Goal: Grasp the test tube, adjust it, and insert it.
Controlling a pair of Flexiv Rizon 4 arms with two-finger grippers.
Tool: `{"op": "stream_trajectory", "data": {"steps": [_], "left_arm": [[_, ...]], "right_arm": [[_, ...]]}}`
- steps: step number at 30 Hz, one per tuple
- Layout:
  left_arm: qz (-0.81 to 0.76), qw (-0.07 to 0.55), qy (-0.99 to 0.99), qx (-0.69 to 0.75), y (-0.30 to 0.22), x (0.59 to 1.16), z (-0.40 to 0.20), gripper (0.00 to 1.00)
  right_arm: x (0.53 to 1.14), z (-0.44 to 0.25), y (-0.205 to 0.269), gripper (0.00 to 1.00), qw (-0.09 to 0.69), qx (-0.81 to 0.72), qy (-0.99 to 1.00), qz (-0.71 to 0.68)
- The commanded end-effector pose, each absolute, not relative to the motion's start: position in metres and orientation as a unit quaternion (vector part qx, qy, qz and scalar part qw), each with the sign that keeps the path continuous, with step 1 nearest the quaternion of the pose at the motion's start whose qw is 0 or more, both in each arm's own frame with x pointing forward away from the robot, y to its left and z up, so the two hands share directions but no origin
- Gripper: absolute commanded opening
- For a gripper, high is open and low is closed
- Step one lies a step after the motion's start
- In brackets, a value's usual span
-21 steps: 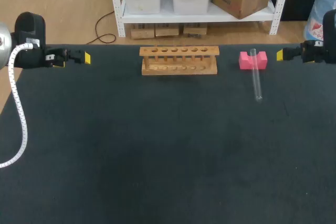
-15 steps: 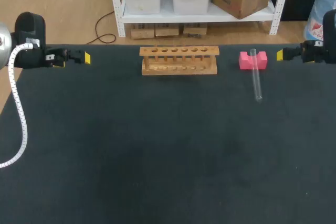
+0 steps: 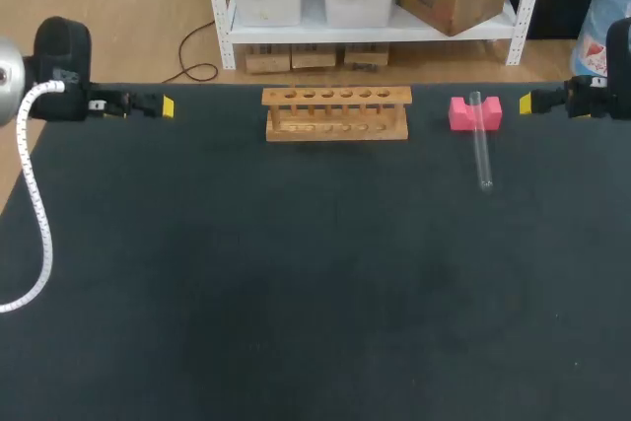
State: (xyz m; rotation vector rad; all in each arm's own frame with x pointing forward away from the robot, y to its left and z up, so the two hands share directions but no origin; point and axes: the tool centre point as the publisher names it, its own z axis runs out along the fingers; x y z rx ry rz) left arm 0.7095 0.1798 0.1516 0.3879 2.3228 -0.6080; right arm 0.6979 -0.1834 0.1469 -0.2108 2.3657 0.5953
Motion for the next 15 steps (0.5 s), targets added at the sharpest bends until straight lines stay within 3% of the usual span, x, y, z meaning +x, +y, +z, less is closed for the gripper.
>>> {"op": "stream_trajectory", "data": {"steps": [1,15], "left_arm": [[-0.309,0.365,0.849,0.225,0.185,0.726,0.137,1.00],[-0.382,0.432,0.734,0.360,0.180,0.762,0.127,1.00]], "right_arm": [[0.697,0.148,-0.183,1.00,0.340,-0.080,0.909,0.226],[0.697,0.148,-0.183,1.00,0.340,-0.080,0.909,0.226]]}}
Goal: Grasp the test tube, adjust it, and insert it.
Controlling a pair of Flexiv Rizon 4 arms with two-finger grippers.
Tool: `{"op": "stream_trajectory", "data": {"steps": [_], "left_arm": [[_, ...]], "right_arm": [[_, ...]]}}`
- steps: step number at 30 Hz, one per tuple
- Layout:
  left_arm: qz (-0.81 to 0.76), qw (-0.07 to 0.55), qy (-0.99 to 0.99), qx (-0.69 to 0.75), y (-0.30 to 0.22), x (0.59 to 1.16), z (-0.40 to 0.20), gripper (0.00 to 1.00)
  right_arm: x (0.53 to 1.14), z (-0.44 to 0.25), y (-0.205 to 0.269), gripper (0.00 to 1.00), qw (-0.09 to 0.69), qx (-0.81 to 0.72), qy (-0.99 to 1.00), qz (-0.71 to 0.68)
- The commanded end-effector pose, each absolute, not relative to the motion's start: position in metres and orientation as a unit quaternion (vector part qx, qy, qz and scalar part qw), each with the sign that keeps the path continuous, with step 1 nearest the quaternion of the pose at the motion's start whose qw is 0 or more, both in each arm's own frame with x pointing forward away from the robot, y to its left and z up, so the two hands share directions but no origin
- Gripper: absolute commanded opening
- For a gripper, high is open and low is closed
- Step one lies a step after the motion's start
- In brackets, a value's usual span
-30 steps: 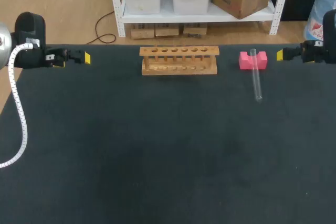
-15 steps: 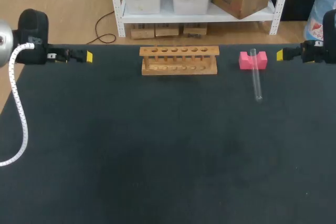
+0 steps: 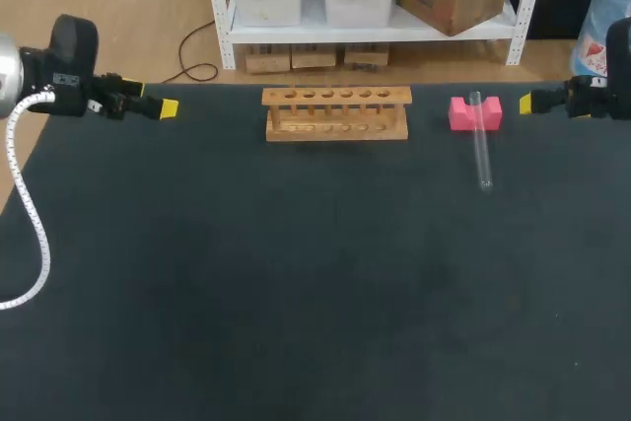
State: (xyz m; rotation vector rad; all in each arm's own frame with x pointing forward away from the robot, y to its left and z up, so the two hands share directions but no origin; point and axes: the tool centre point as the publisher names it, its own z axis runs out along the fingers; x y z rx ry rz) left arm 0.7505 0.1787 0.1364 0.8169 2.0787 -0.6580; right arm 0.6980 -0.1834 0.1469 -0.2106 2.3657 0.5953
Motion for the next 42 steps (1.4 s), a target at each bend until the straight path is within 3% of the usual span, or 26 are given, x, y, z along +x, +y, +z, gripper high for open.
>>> {"op": "stream_trajectory", "data": {"steps": [1,23,42], "left_arm": [[-0.384,0.433,0.732,0.360,0.179,0.765,0.125,1.00],[-0.405,0.447,0.696,0.389,0.142,0.794,0.100,1.00],[-0.383,0.460,0.697,0.395,0.142,0.799,0.102,1.00]], "right_arm": [[0.697,0.148,-0.183,1.00,0.340,-0.080,0.909,0.226],[0.697,0.148,-0.183,1.00,0.340,-0.080,0.909,0.226],[0.697,0.148,-0.183,1.00,0.340,-0.080,0.909,0.226]]}}
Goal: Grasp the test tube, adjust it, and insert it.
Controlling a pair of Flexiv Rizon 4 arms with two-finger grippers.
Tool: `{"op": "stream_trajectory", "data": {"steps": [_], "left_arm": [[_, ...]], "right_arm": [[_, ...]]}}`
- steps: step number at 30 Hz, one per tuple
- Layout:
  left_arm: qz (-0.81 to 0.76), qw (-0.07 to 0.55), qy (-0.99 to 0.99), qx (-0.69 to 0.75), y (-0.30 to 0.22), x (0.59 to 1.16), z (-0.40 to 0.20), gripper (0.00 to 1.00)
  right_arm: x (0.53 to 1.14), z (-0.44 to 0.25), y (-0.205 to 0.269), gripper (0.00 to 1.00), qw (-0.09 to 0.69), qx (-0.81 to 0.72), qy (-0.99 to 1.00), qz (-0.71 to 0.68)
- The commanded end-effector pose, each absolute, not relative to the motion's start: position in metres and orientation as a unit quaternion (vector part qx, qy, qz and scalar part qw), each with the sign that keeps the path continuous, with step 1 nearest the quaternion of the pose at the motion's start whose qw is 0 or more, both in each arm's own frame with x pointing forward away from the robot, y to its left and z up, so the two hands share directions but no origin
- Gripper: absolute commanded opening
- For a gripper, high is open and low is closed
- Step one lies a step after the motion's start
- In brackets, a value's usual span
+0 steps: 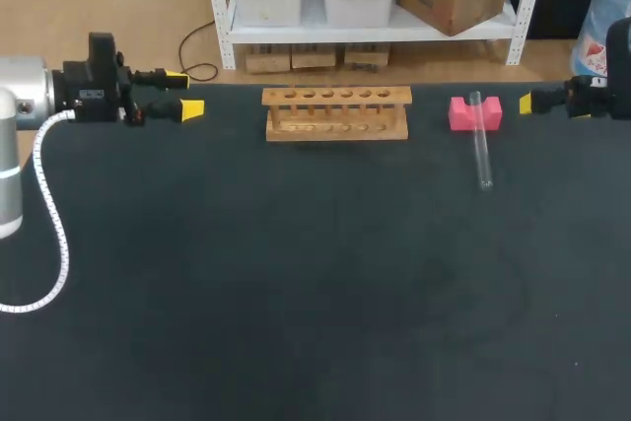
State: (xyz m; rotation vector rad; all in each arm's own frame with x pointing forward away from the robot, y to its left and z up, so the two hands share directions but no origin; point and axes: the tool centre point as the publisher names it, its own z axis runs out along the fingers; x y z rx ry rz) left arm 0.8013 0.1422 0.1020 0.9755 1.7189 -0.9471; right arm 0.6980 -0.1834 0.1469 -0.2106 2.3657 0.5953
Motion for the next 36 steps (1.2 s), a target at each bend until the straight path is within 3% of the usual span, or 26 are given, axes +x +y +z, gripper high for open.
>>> {"op": "stream_trajectory", "data": {"steps": [1,23,36], "left_arm": [[-0.383,0.460,0.697,0.395,0.142,0.799,0.102,1.00],[-0.383,0.460,0.697,0.395,0.142,0.799,0.102,1.00],[-0.383,0.460,0.697,0.395,0.142,0.799,0.102,1.00]], "right_arm": [[0.697,0.148,-0.183,1.00,0.340,-0.080,0.909,0.226],[0.697,0.148,-0.183,1.00,0.340,-0.080,0.909,0.226],[0.713,0.131,-0.179,1.00,0.394,-0.034,0.918,-0.020]]}}
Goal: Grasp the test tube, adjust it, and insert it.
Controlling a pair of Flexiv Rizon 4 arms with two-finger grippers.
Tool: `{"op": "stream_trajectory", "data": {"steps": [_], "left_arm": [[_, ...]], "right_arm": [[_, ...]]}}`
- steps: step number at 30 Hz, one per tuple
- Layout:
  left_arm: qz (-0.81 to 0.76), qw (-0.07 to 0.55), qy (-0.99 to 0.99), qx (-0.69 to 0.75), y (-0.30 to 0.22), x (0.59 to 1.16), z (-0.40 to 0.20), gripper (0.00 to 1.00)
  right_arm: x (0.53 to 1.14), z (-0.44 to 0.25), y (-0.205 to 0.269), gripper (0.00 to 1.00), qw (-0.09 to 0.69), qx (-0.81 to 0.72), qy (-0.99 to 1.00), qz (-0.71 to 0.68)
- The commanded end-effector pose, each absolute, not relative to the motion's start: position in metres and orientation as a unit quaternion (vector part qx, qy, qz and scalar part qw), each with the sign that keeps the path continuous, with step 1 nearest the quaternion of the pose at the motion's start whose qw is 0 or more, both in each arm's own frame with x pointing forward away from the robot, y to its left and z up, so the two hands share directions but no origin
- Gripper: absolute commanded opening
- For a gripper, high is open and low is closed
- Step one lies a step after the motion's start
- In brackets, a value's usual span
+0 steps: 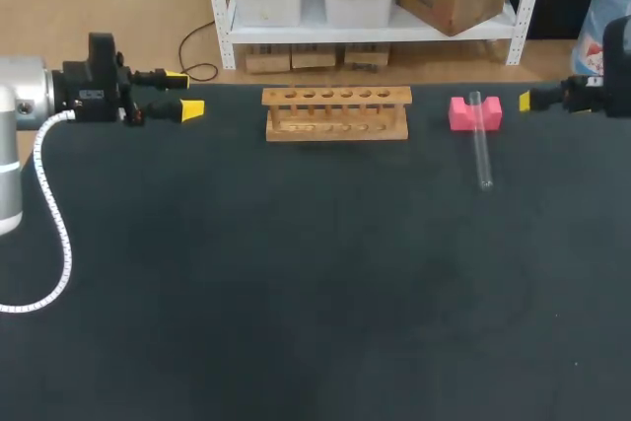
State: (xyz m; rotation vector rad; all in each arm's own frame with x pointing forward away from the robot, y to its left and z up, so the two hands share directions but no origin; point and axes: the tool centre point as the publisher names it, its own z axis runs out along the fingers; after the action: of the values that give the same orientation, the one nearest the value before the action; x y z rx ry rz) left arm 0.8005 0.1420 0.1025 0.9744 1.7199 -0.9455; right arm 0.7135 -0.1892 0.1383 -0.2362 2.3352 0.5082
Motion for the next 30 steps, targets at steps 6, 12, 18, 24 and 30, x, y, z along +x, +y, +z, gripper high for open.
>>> {"op": "stream_trajectory", "data": {"steps": [6,12,18,24,30], "left_arm": [[-0.383,0.460,0.697,0.395,0.142,0.799,0.102,1.00],[-0.383,0.460,0.697,0.395,0.142,0.799,0.102,1.00],[-0.383,0.460,0.697,0.395,0.142,0.799,0.102,1.00],[-0.383,0.460,0.697,0.395,0.142,0.799,0.102,1.00],[-0.383,0.460,0.697,0.395,0.142,0.799,0.102,1.00]], "right_arm": [[0.723,0.120,-0.180,1.00,0.419,0.001,0.906,-0.060],[0.737,0.115,-0.174,1.00,0.434,0.026,0.896,-0.093],[0.749,0.101,-0.166,1.00,0.427,0.037,0.897,-0.107],[0.761,0.089,-0.159,1.00,0.431,0.039,0.895,-0.105],[0.764,0.077,-0.154,1.00,0.435,0.030,0.896,-0.088]]}}
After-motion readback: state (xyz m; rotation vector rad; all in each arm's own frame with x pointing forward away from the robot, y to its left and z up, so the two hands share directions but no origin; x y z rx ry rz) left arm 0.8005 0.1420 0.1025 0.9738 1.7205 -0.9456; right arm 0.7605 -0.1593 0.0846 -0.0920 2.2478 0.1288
